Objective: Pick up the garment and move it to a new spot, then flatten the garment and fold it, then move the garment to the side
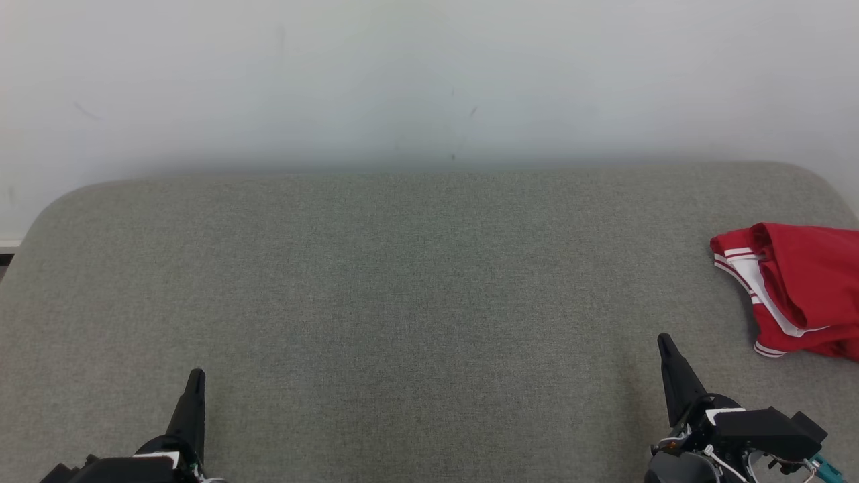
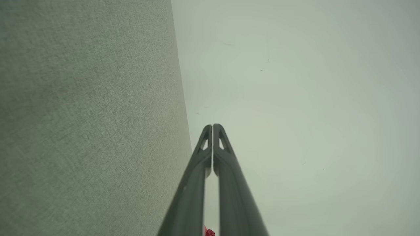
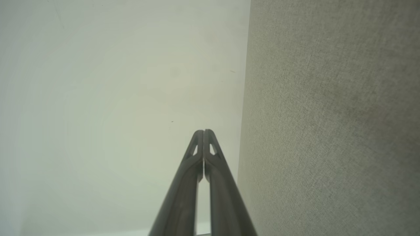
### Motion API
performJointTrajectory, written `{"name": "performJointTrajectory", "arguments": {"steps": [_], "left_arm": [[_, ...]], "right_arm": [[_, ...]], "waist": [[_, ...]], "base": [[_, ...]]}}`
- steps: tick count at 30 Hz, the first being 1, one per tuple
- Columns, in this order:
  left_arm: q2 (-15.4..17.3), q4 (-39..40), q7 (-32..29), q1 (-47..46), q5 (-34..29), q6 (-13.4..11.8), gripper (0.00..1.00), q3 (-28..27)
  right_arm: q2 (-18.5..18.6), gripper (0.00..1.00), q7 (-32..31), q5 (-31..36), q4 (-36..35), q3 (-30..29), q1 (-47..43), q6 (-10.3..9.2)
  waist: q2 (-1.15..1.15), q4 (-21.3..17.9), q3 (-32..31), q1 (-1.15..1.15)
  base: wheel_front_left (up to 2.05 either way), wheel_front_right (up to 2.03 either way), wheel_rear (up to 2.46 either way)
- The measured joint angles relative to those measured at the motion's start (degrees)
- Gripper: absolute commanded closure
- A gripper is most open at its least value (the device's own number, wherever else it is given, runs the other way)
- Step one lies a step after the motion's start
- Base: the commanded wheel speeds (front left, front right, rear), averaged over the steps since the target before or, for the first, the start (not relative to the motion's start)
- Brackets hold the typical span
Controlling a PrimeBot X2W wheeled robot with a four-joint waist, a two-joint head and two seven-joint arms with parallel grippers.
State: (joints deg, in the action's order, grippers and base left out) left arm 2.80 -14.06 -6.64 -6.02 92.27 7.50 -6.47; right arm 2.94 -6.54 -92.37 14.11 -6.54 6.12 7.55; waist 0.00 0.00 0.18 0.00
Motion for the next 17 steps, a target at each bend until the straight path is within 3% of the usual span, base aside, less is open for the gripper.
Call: {"name": "performJointTrajectory", "arguments": {"steps": [17], "left_arm": [[0.00,-0.01,0.00,-0.01,0.00,0.00,1.00,-0.02]], "right_arm": [[0.00,1.00,0.00,0.00,0.00,0.00,0.00,0.00]], "waist": [[0.00,0.00,0.00,0.00]], "base": [[0.00,0.00,0.00]]}}
